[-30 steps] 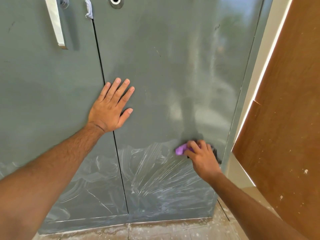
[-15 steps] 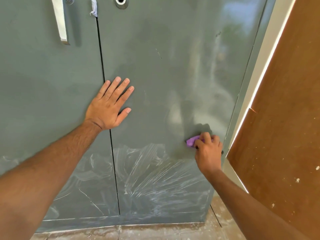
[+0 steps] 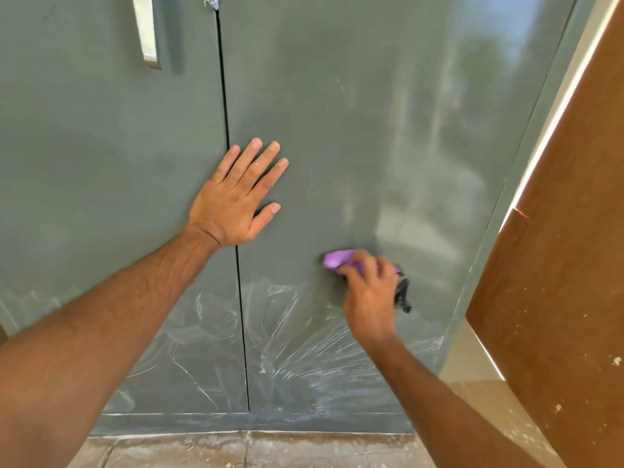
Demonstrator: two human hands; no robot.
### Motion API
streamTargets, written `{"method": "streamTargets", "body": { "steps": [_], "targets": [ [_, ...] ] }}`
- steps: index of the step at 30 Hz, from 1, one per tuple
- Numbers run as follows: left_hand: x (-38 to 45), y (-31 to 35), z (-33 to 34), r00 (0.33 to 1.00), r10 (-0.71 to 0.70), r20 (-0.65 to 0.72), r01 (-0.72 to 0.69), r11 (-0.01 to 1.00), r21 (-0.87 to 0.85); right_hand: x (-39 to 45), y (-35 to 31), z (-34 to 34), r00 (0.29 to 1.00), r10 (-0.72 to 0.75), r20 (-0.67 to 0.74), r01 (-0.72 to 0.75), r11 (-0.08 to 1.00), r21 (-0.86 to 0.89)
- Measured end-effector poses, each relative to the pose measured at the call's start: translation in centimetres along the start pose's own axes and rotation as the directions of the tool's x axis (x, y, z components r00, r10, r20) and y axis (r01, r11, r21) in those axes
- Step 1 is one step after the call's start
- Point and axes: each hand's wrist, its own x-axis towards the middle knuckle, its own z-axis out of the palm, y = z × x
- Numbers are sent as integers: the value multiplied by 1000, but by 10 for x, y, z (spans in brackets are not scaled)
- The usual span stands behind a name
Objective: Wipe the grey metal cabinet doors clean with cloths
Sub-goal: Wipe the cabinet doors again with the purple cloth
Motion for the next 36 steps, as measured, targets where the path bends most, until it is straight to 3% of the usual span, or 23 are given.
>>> {"method": "streamTargets", "body": {
  "steps": [2, 3, 4, 5, 7, 8, 9, 11, 13, 14, 16, 18, 19, 20, 22, 24, 25, 27, 29, 30, 32, 34, 36],
  "targets": [
    [1, 1, -1, 1000, -3, -6, 3, 1000, 2, -26, -7, 18, 921, -337, 194, 343, 939, 0],
    [1, 0, -1, 1000, -3, -7, 3, 1000, 3, -36, 2, 19, 865, -429, 260, 445, 895, -6],
    [1, 0, -1, 1000, -3, -7, 3, 1000, 4, -39, 15, 15, 858, -439, 267, 460, 888, -16],
    [1, 0, -2, 1000, -5, -7, 5, 1000, 4, -38, 24, 9, 904, -366, 219, 383, 923, -40],
    [1, 1, -2, 1000, -13, -11, 13, 1000, 1, -19, 20, -2, 998, -48, 46, 49, 999, -18],
    [1, 0, -2, 1000, -13, -10, 13, 1000, -4, -6, 7, -2, 995, 95, -29, -94, 995, 24],
    [1, 0, -2, 1000, -12, -9, 12, 1000, -7, 4, -11, 1, 988, 133, -76, -129, 990, 54],
    [1, 1, -5, 1000, -13, -7, 13, 1000, -6, 3, -42, 18, 998, -54, -13, 54, 998, 44],
    [2, 1, -7, 1000, -10, -5, 10, 1000, -15, -23, -43, 35, 915, -370, 158, 371, 928, 26],
    [3, 1, -7, 1000, -9, -8, 9, 1000, -22, -32, -33, 37, 871, -445, 210, 452, 892, 17],
    [3, 1, -9, 1000, -18, -16, 18, 999, -34, -36, -14, 32, 919, -360, 159, 365, 931, 3],
    [2, 3, -9, 1000, -25, -18, 25, 999, -45, -20, -21, 24, 1000, -27, -1, 27, 998, 58],
    [2, 4, -10, 999, -28, -18, 27, 998, -49, -9, -35, 21, 993, 107, -56, -101, 989, 110],
    [2, 4, -10, 999, -28, -17, 27, 998, -50, -2, -51, 24, 988, 130, -85, -118, 984, 133],
    [3, 4, -13, 1000, -25, -11, 24, 998, -51, -9, -73, 37, 989, -145, 15, 143, 984, 106],
    [4, 7, -17, 999, -35, 1, 35, 995, -88, -30, -67, 50, 850, -495, 180, 490, 869, 73],
    [2, 12, -20, 998, -56, 7, 56, 991, -125, -35, -56, 52, 804, -545, 238, 547, 835, 66],
    [-14, 33, -29, 991, -129, 17, 130, 965, -227, -33, -41, 44, 872, -426, 241, 429, 902, 42],
    [-45, 61, -38, 971, -235, 46, 236, 915, -328, -15, -46, 31, 972, -185, 146, 174, 981, 88],
    [-63, 74, -41, 951, -302, 75, 307, 873, -379, -5, -54, 27, 986, -135, 99, 119, 982, 149],
    [-95, 102, -48, 847, -486, 216, 526, 706, -475, 6, -71, 26, 963, -243, 120, 207, 945, 255],
    [-120, 131, -53, 636, -624, 454, 766, 436, -473, 5, -78, 30, 880, -411, 239, 332, 891, 310],
    [-130, 161, -58, 368, -608, 704, 913, 94, -396, 3, -80, 28, 876, -352, 330, 224, 902, 369]
  ]
}}
